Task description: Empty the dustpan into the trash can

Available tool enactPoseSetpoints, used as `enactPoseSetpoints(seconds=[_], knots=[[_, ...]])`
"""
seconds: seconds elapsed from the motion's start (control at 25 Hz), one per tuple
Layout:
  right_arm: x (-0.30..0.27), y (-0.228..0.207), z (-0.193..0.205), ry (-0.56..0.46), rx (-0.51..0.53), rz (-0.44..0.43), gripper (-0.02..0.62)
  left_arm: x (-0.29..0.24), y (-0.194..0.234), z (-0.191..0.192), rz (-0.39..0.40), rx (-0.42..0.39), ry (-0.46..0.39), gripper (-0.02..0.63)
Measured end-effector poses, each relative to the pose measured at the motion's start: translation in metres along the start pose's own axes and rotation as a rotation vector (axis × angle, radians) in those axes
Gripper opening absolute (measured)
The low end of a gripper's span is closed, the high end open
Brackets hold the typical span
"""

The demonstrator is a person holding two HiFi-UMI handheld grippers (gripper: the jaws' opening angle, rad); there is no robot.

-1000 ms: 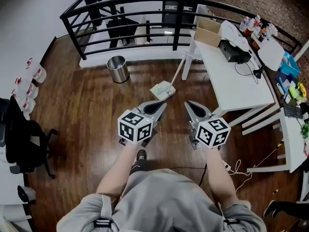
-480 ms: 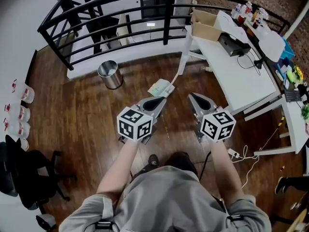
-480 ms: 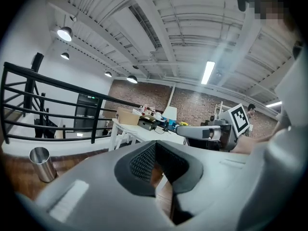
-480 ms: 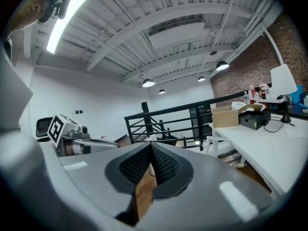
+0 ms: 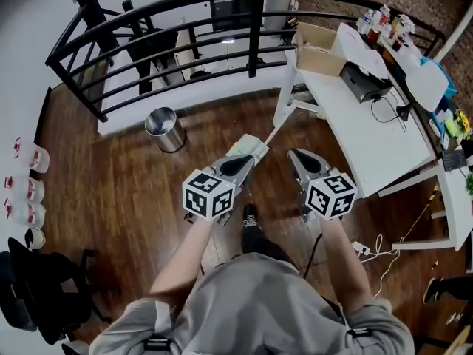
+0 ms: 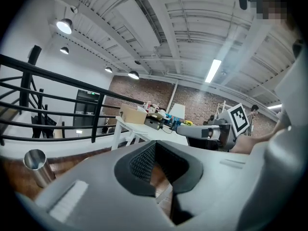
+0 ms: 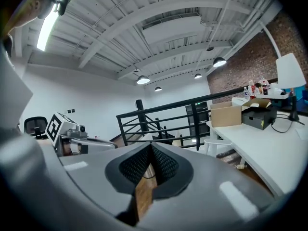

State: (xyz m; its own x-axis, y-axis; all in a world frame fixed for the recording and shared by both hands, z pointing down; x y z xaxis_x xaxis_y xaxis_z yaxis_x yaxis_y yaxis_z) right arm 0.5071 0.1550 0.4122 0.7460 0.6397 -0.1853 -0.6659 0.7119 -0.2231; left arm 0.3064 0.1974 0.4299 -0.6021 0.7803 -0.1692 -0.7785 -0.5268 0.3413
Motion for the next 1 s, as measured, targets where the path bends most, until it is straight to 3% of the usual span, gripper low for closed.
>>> enactPoseSetpoints(seconds=[0.16, 0.32, 0.76, 1.0], knots=[[-0.041, -0.045, -0.01, -0.012, 0.043, 0.063, -0.002, -0.038, 0.039, -0.011, -0.004, 0.005, 0.04, 0.005], [-0.079, -0.082, -0.017, 0.009, 0.035, 0.067, -0.002, -0.079, 0.07, -0.027, -0.011, 0.007, 0.044, 0.005], [-0.134, -0.143, 0.011, 0.148, -0.022, 0.128, -0.002, -0.158, 0.114, -0.036, 0.035, 0.021, 0.081, 0.005], [-0.163, -0.178, 0.053, 0.213, -0.131, 0.259, 0.117, -0.179, 0.139, -0.026, 0.067, 0.016, 0.132, 0.005]])
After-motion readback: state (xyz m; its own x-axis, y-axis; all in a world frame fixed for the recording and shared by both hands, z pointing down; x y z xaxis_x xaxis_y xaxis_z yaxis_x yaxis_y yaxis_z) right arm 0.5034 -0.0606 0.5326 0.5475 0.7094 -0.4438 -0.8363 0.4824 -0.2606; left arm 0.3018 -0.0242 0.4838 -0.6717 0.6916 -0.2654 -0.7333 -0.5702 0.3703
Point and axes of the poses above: the fingertips, and each gripper's own axes: x backward along the fingers, y to its left, z out of its underside, the point moved 8 cm from there along x, backward along the fingers, and after that the axes turned 5 degrees about -y, right-handed, at the moved point
